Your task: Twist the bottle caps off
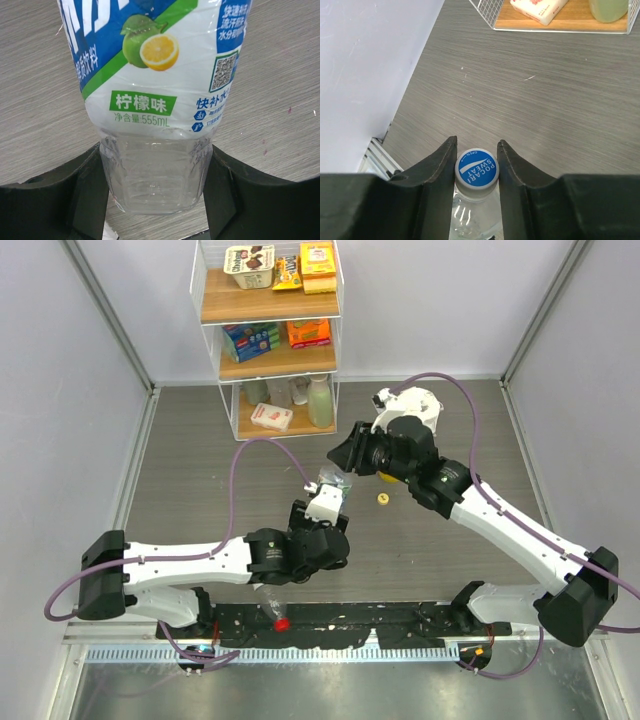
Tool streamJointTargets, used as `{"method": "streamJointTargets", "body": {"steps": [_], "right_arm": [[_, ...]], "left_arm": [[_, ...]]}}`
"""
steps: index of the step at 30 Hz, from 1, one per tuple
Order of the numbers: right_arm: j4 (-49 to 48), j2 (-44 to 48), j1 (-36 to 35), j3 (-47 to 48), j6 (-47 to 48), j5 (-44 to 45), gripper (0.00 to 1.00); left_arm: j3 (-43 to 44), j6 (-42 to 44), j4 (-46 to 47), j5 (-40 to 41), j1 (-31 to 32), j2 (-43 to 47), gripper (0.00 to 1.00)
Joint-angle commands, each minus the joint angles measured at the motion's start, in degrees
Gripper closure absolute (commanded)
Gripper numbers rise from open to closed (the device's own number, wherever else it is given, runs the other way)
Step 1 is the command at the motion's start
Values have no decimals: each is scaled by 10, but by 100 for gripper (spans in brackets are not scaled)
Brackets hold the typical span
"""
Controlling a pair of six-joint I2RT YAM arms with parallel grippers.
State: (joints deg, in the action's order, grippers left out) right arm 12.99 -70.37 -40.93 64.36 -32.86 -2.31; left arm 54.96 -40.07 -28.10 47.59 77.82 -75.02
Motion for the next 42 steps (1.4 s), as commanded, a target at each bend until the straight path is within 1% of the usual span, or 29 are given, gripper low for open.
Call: {"method": "streamJointTargets", "body": {"steps": [1, 2, 3, 4, 5, 9, 13, 14, 18, 19, 24, 27, 28, 29, 31, 32, 33, 35, 37, 39, 42], "right_arm": [[-27, 10, -2, 3, 3, -1, 68], [-27, 12, -2, 2, 7, 2, 77], [-30, 16, -2, 0, 10, 5, 82], [-31, 18, -2, -4, 15, 5, 96], [-32, 22, -2, -5, 18, 5, 98], [-47, 28, -2, -15, 51, -13, 98], [-98, 33, 22, -39, 43, -101, 98], [-126, 36, 29, -55, 36, -146, 98], [-237, 46, 82, -104, -22, -253, 98], [-248, 48, 94, -115, -33, -279, 98], [-354, 73, 122, -149, -52, -363, 98], [-432, 80, 132, -179, -96, -418, 98], [-481, 80, 133, -185, -111, -427, 98], [-504, 80, 133, -199, -139, -445, 98], [-602, 74, 136, -215, -178, -465, 98], [-624, 73, 137, -217, -207, -477, 98], [-669, 65, 137, -224, -221, -481, 98], [-731, 53, 140, -229, -263, -493, 98], [-770, 42, 145, -232, -298, -495, 98], [-765, 37, 146, -230, -306, -489, 98], [-724, 44, 149, -225, -279, -470, 98]], "left_arm": [[21, -10, 6, 28, 4, 3, 100], [22, -10, 5, 28, 5, 1, 100], [22, -10, 4, 27, 4, 1, 100], [21, -10, 2, 26, 4, 2, 100], [20, -11, 3, 23, 5, 3, 100], [10, -4, 11, 7, 5, 15, 100], [-10, 3, 35, -21, 6, 44, 100], [-20, 7, 46, -31, 6, 54, 100], [-62, 17, 90, -73, 7, 102, 100], [-74, 18, 102, -85, 6, 118, 100], [-114, 32, 141, -168, 6, 178, 100], [-129, 38, 160, -203, 7, 203, 100], [-135, 40, 165, -209, 7, 208, 100], [-138, 44, 171, -217, 7, 214, 100], [-144, 49, 182, -228, 7, 220, 100], [-147, 51, 188, -233, 7, 221, 100], [-148, 52, 192, -236, 7, 221, 100], [-151, 52, 196, -239, 7, 219, 100], [-151, 52, 197, -238, 7, 216, 100], [-150, 51, 197, -237, 7, 212, 100], [-148, 49, 193, -232, 7, 208, 100]]}}
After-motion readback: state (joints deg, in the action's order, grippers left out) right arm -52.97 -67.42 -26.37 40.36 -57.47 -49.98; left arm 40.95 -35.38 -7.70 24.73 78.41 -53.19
